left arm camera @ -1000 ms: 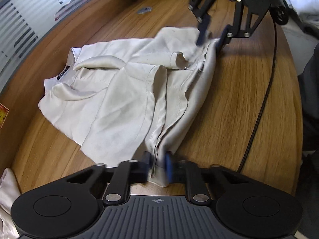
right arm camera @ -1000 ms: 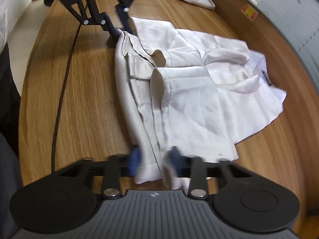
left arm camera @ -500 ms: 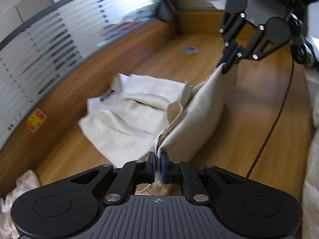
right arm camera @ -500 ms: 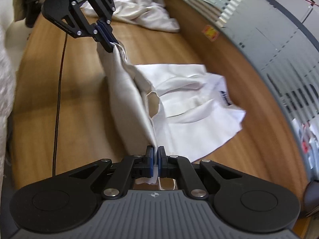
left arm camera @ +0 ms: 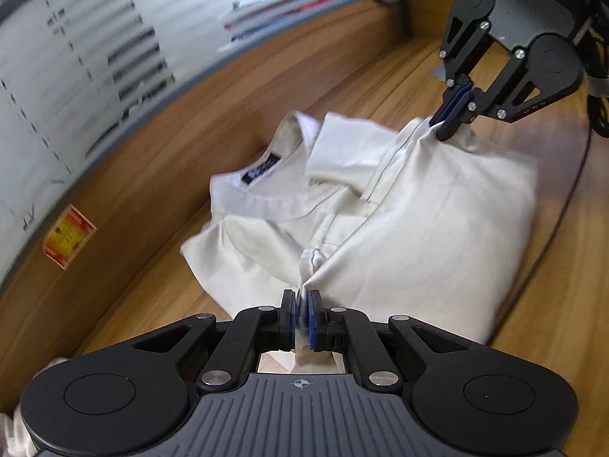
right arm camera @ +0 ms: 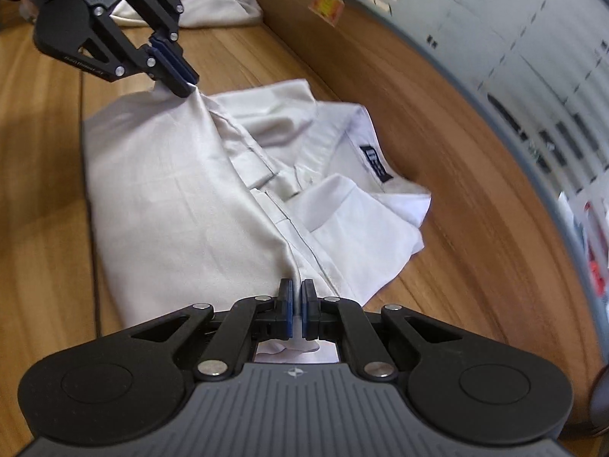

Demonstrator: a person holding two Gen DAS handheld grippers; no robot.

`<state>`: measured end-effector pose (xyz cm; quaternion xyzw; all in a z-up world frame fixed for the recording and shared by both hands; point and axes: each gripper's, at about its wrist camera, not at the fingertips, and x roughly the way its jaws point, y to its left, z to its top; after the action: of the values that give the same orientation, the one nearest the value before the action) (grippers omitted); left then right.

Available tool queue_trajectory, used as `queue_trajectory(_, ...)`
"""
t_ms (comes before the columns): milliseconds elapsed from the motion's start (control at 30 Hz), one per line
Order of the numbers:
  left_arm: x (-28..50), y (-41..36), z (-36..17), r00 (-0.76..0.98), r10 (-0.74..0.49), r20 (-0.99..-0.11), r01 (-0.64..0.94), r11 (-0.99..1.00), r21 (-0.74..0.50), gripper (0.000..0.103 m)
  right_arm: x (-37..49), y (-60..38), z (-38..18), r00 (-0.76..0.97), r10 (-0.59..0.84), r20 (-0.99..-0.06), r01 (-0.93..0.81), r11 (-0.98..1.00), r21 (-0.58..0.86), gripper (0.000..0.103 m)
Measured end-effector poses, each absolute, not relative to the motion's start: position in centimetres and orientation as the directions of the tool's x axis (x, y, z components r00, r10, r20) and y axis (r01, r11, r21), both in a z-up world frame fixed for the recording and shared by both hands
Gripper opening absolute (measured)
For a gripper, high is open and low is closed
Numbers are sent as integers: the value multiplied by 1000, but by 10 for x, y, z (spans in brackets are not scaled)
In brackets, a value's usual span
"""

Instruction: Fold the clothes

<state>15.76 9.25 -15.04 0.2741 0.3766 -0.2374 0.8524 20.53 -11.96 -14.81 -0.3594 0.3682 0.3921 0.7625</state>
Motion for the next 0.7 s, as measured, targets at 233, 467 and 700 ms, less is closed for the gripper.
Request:
queue_trajectory(233, 170, 98, -175, 612, -130, -780, 539, 791, 290, 20, 215, -113, -171, 422, 300, -856, -842, 480, -247, 24)
queue_trajectory(467, 144, 128, -140, 668, -178, -723, 398, 906, 144, 53, 209, -151, -130, 469, 361, -806, -764, 623, -165, 41)
queue_trajectory(700, 100, 134, -142, 608, -251, -753, 365, 931, -16, 63, 179, -193, -122, 414, 432, -802, -708, 706, 14, 67)
